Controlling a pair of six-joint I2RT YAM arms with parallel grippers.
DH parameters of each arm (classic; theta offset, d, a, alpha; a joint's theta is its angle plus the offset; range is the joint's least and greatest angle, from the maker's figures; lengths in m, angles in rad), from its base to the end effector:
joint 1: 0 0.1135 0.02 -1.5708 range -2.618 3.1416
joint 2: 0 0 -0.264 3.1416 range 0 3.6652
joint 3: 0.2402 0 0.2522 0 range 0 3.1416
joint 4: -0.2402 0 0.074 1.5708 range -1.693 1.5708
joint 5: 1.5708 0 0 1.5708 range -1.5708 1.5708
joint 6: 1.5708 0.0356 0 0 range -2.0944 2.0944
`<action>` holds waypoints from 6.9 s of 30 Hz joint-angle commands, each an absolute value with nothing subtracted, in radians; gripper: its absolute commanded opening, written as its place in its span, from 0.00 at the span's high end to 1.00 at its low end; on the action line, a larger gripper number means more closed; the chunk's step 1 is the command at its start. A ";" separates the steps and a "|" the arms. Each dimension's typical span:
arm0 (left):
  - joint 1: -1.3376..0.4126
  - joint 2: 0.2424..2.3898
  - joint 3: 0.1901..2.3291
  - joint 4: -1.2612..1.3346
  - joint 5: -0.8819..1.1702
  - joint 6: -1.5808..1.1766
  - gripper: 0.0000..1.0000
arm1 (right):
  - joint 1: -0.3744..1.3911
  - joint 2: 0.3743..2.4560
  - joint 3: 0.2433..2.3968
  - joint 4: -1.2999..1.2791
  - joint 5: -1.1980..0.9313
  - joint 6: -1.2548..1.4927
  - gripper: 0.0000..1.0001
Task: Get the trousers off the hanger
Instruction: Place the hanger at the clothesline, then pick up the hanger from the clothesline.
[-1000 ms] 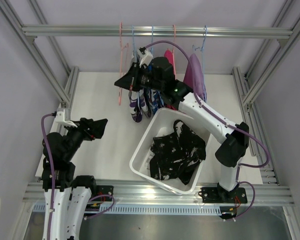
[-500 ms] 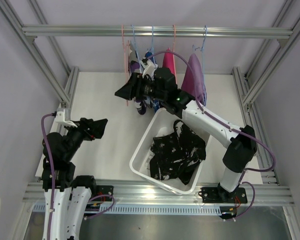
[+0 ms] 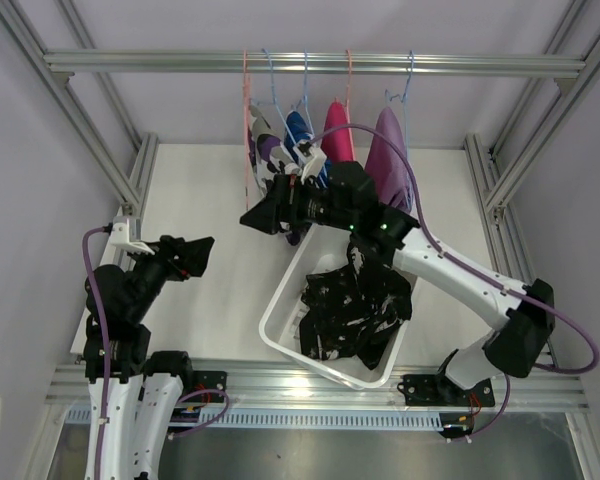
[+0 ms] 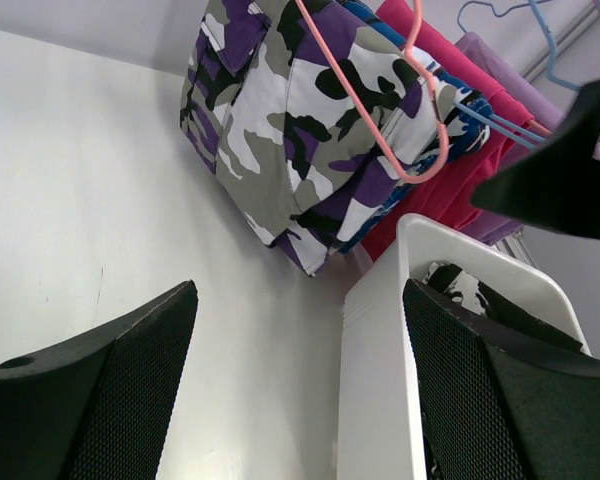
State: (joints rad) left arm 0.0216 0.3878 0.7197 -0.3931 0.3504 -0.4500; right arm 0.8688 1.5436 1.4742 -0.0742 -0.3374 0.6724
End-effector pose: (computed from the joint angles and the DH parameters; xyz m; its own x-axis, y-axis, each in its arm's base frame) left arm 0.0951 -0.0102 0.3433 -0.1952 -0.4128 -0.8896 0.2636 0.8516 -0.4530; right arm 0.2285 0.2885 0.4049 -0.6528 0.1382 -0.7448 -0.6716 0.3491 0.6535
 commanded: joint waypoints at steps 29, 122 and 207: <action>0.018 0.604 1.133 -0.336 0.607 -0.626 0.11 | 0.913 0.750 1.307 -0.687 0.313 0.313 0.01; -0.367 1.436 1.724 -0.115 0.378 -0.785 0.99 | 0.954 0.175 0.870 -0.781 0.558 0.313 0.00; -0.407 0.609 0.959 -0.236 -0.445 -0.577 0.99 | 1.201 1.179 1.124 -0.128 0.307 0.147 0.01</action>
State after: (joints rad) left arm -0.4038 0.6319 0.9493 -0.4114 -0.3683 -0.6014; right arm 1.1866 1.1408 1.1076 -0.2646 0.3428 0.1410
